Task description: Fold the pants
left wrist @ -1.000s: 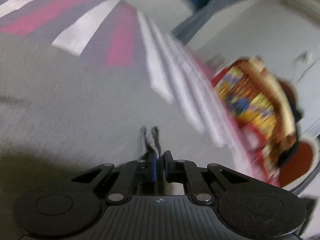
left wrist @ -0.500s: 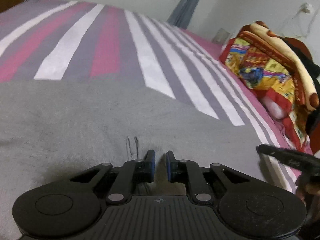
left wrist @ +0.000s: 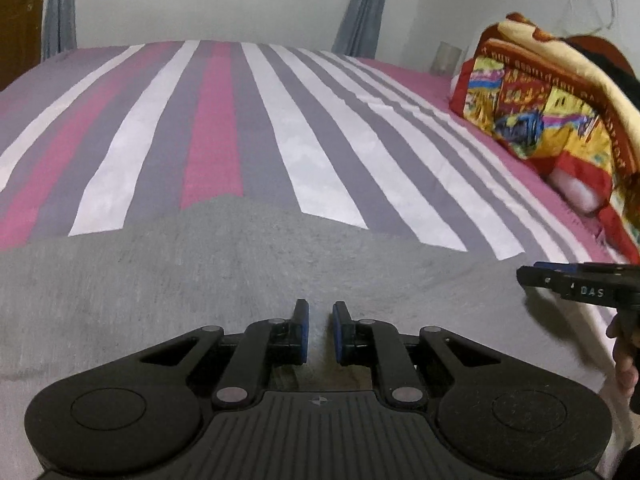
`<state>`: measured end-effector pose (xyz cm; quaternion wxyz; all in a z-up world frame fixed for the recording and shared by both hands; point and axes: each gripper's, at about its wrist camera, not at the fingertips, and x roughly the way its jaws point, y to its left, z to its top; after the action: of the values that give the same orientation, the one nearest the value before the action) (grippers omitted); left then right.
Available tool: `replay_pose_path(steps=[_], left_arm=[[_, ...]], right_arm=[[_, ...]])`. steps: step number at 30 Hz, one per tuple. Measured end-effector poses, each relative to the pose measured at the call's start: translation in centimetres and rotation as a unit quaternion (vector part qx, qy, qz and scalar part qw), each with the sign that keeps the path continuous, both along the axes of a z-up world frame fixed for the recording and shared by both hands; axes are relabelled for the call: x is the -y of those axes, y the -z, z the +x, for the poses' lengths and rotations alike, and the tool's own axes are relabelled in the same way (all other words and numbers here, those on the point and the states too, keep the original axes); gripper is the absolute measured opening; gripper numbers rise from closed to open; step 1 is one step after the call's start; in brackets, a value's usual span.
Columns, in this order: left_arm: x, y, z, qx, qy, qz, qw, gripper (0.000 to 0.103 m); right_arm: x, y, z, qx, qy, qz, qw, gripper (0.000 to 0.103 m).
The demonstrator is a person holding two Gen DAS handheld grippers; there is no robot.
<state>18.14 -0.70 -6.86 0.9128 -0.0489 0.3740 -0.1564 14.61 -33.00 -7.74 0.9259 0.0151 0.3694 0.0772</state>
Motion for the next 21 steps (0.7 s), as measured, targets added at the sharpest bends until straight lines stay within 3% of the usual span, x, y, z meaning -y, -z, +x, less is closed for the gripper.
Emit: replay_pose_path(steps=[4, 10, 12, 13, 15, 16, 18, 21], left_arm=[[0.2, 0.1, -0.2, 0.001, -0.002, 0.004, 1.0000, 0.013], [0.1, -0.3, -2.4, 0.006, -0.003, 0.001, 1.0000, 0.017], [0.3, -0.1, -3.7, -0.002, 0.003, -0.002, 1.0000, 0.038], [0.6, 0.1, -4.9, -0.001, 0.011, 0.004, 0.9999, 0.042], [1.2, 0.8, -7.2, 0.005, 0.020, 0.035, 0.9992, 0.063], [1.3, 1.1, -8.6, 0.010, 0.030, 0.047, 0.9984, 0.064], [-0.3, 0.6, -11.1, 0.032, 0.016, 0.022, 0.9991, 0.064], [-6.8, -0.9, -15.4, 0.071, -0.061, -0.080, 0.9924, 0.064]], right_arm=[[0.1, 0.8, 0.4, -0.019, 0.006, 0.004, 1.000, 0.041], [1.0, 1.3, -2.2, -0.025, 0.006, 0.011, 1.000, 0.043], [1.1, 1.1, -3.5, -0.031, 0.004, 0.011, 0.999, 0.043], [1.1, 1.0, -4.2, -0.032, 0.002, 0.011, 0.999, 0.043], [1.1, 1.0, -5.8, -0.039, -0.007, 0.007, 0.999, 0.044], [1.0, 1.0, -6.6, -0.039, -0.014, 0.002, 0.999, 0.044], [1.0, 0.6, -8.3, -0.028, -0.019, -0.010, 0.999, 0.045], [2.0, -1.0, -10.4, 0.015, -0.004, -0.001, 1.000, 0.044]])
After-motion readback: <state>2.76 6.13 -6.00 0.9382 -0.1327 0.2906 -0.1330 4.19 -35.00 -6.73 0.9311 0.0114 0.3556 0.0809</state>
